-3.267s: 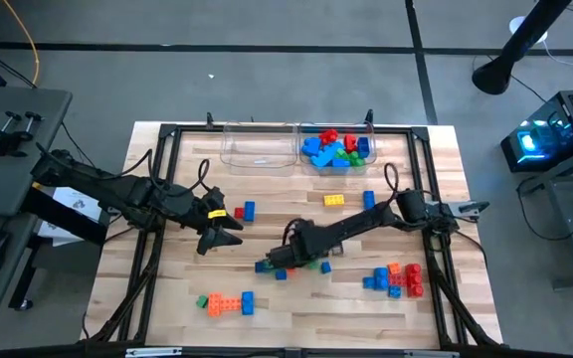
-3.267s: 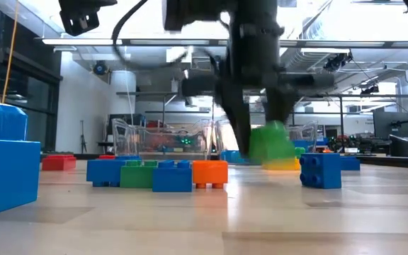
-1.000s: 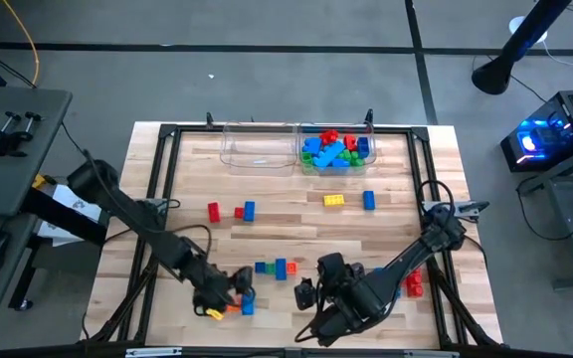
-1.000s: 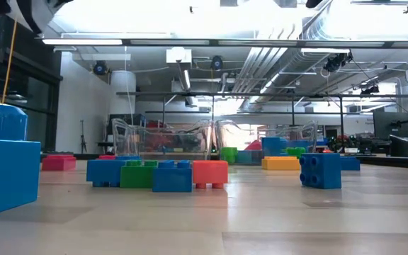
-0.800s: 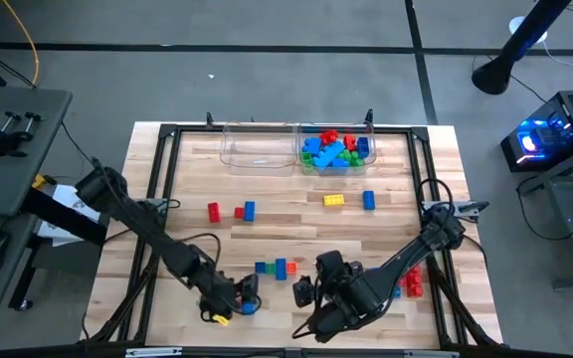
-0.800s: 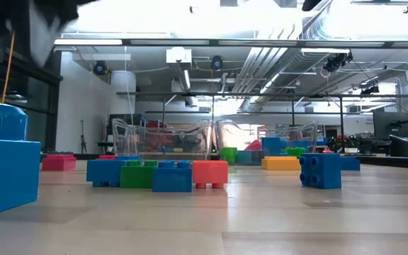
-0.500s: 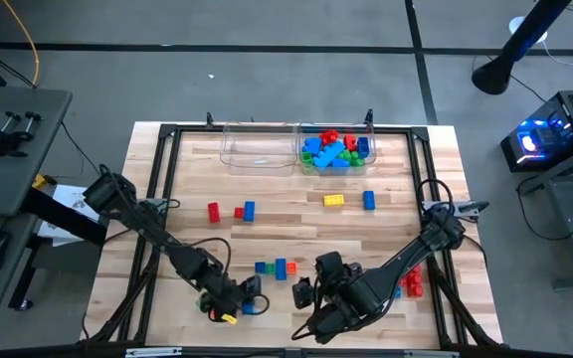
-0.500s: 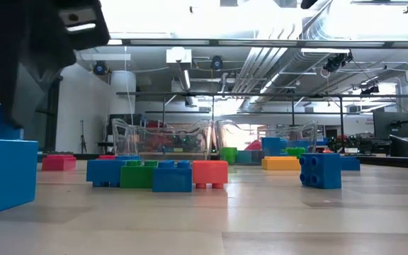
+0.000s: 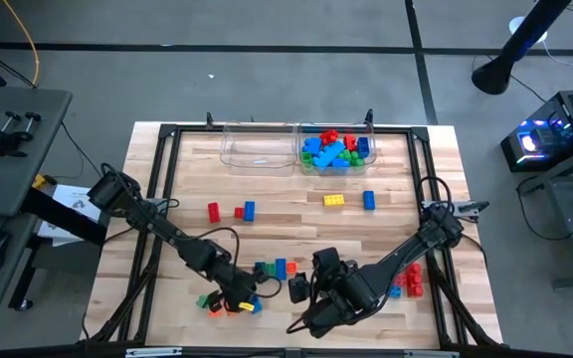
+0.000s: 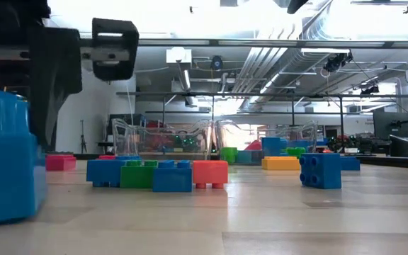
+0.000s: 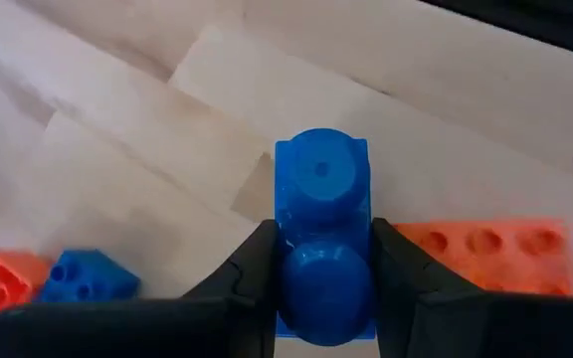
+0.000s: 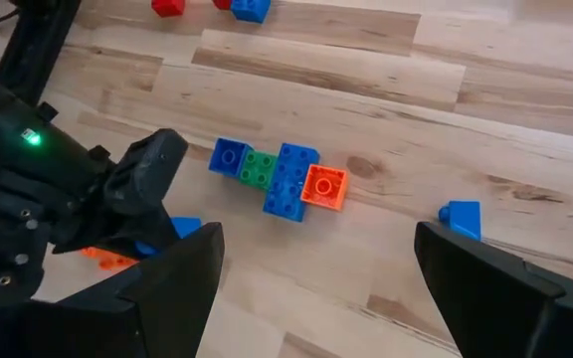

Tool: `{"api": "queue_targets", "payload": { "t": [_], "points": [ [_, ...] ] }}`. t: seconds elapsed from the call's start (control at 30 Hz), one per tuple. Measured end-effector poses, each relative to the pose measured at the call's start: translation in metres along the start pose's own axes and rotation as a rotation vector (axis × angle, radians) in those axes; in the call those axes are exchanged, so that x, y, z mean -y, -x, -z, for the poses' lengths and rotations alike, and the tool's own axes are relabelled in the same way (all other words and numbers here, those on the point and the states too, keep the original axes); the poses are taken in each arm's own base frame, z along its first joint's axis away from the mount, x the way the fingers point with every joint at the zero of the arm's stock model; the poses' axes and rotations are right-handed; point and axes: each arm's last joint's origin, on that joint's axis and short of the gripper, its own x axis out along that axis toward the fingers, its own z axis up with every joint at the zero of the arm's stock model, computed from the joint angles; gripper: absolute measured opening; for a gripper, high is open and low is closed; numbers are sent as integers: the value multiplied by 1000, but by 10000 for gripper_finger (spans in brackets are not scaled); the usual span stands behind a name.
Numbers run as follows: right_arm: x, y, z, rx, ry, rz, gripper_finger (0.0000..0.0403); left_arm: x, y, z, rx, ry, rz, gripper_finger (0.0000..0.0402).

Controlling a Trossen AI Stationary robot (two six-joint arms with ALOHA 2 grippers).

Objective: Sort blocks by size
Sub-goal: Put the blue lego piece into the right transparent bin

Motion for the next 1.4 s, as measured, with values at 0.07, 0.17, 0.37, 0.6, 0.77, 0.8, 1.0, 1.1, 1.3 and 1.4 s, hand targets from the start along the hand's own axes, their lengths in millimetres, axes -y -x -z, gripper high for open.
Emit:
{"api": "queue_targets", "payload": {
  "t": [0.07,0.17,0.37,0.6,0.77,0.8,1.0,1.1,1.3,1.4],
  "points": [
    [0,-1,-2,2,-2,2,328,-3,6,2,-11,42,-3,79],
    [-1,-2,-3,8,-5,2,328,-12,26,2,8,65,-45,79],
    [-10,13,-18,165,-87,-99,328,-43,103,12,58,175,-271,79],
    [-14,54,-58,442,-129,-201,328,-92,183,62,334,560,-721,79],
    [-5,52,-90,491,-191,-161,328,-127,178,119,460,970,-754,79],
    [-5,49,-97,499,-174,-141,328,-133,172,127,450,1016,-728,79],
    [0,29,-155,461,-47,20,328,-186,157,132,402,1093,-692,79],
    [9,28,-190,434,87,98,328,-216,156,134,404,1105,-720,79],
    [40,37,-262,412,350,232,328,-270,145,155,298,1169,-787,79],
    [55,41,-293,369,444,247,328,-290,134,165,240,1223,-762,79]
  ]
}}
